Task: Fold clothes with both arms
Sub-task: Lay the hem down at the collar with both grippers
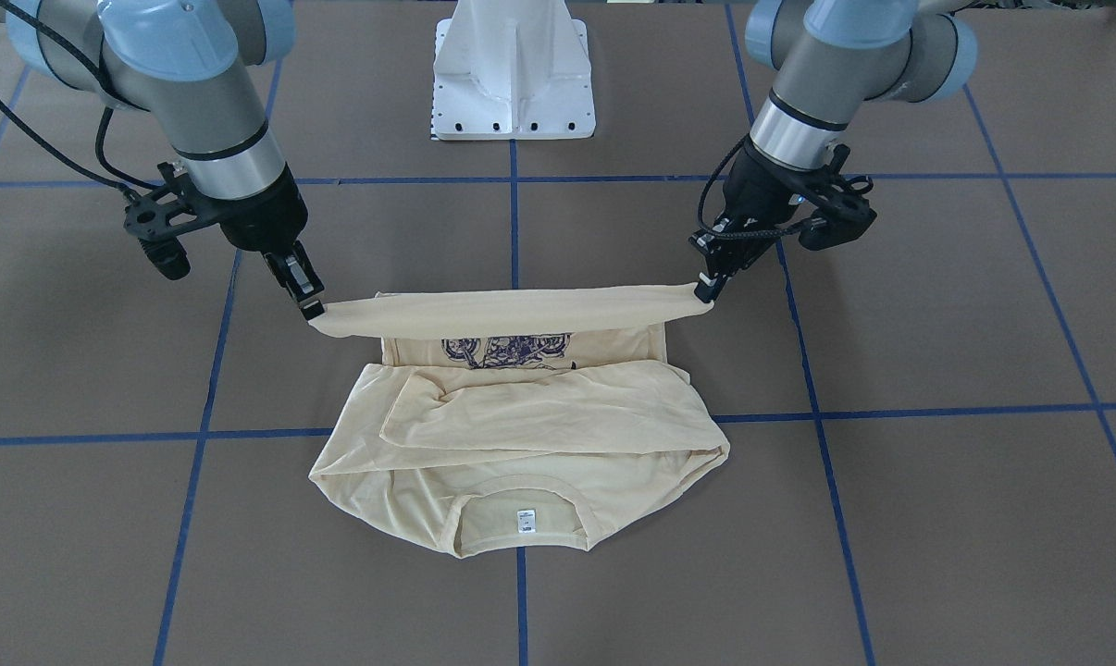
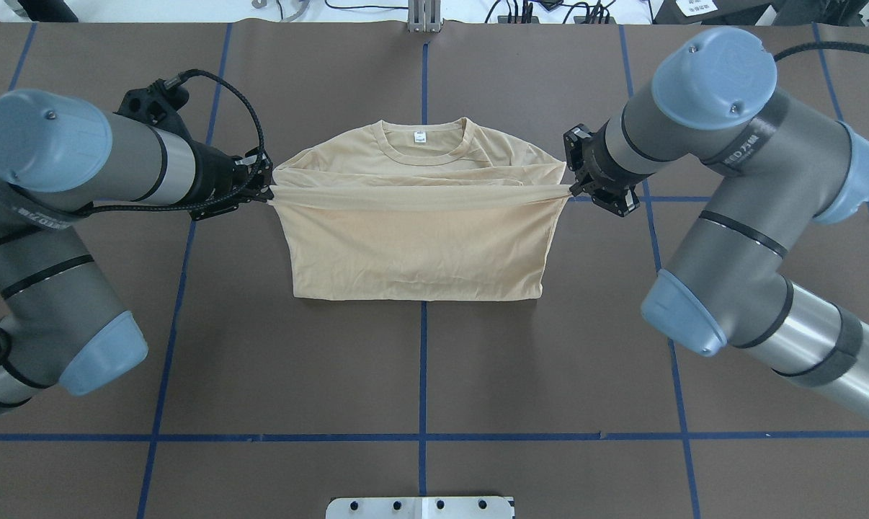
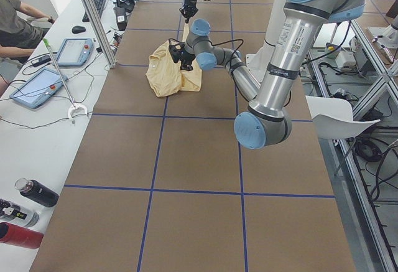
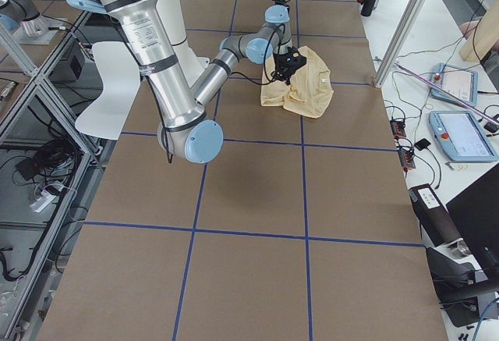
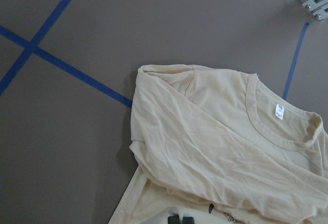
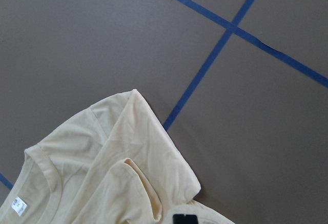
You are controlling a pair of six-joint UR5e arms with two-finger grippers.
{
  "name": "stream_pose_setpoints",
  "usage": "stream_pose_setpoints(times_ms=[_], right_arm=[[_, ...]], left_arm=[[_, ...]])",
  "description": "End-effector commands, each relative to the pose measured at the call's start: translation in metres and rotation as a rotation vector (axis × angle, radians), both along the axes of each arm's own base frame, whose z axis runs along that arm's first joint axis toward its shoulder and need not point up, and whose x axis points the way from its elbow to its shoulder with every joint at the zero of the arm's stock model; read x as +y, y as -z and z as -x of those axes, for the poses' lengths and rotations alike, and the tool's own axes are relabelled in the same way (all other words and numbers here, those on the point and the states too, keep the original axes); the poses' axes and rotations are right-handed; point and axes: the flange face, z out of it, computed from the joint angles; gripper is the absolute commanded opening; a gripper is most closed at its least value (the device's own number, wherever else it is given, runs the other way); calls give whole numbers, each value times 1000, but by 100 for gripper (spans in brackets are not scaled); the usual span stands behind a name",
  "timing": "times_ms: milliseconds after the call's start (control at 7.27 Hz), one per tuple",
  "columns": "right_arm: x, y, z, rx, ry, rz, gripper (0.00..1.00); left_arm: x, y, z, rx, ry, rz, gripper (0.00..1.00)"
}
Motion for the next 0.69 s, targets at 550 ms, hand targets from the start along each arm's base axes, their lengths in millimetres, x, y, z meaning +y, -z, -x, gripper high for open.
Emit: stream_pose_setpoints(times_ms=[550], right_arm=[[-124, -53, 61, 128, 56, -59, 0]], left_arm=[[-104, -48, -41, -29, 60, -13, 0]])
